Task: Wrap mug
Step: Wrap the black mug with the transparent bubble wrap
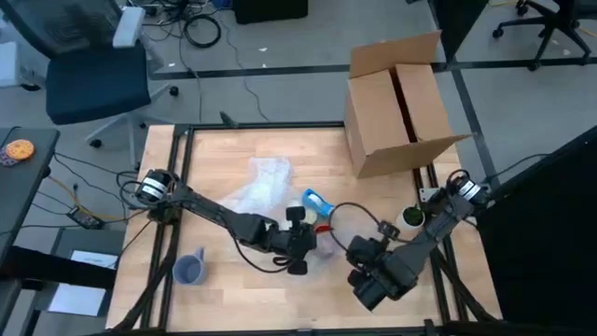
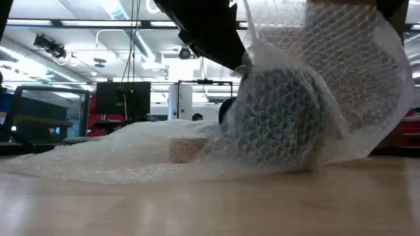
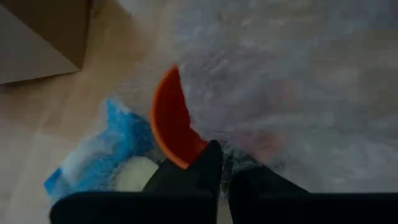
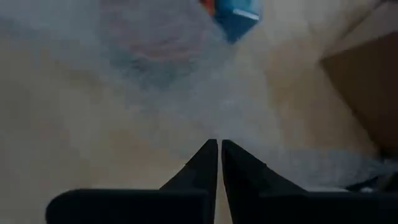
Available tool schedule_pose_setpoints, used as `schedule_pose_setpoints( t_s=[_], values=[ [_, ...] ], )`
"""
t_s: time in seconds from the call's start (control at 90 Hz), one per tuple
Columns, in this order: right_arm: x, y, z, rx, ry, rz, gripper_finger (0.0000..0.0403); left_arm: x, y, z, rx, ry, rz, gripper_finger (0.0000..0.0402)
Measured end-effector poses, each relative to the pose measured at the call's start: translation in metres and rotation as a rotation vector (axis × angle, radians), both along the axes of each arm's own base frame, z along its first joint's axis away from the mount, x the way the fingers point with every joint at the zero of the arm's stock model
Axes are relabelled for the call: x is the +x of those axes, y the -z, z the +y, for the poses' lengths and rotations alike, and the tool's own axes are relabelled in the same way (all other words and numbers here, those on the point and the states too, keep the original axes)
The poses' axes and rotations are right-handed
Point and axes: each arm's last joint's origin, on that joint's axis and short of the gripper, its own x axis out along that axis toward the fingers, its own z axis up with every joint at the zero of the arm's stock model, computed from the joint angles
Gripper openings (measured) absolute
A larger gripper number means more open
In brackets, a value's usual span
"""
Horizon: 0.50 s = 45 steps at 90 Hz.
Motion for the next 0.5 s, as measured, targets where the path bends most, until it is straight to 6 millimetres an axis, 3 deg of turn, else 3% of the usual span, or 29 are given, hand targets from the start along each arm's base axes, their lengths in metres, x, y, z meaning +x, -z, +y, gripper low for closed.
schedule_pose_setpoints(
  t_s=[0.133,0.289,0.5],
  values=[
    [0.006,-0.004,-0.007,0.077,-0.036,0.085,0.0000,0.000,0.000,0.000,-0.017,-0.005,0.000,0.0000],
    [0.005,-0.006,0.007,0.261,-0.123,0.149,0.0000,0.002,0.000,0.005,-0.039,-0.027,-0.004,0.0000],
    [0.001,0.011,0.013,0.200,-0.253,0.173,0.0000,0.010,-0.011,0.013,-0.057,-0.052,-0.053,0.0000]
  ],
)
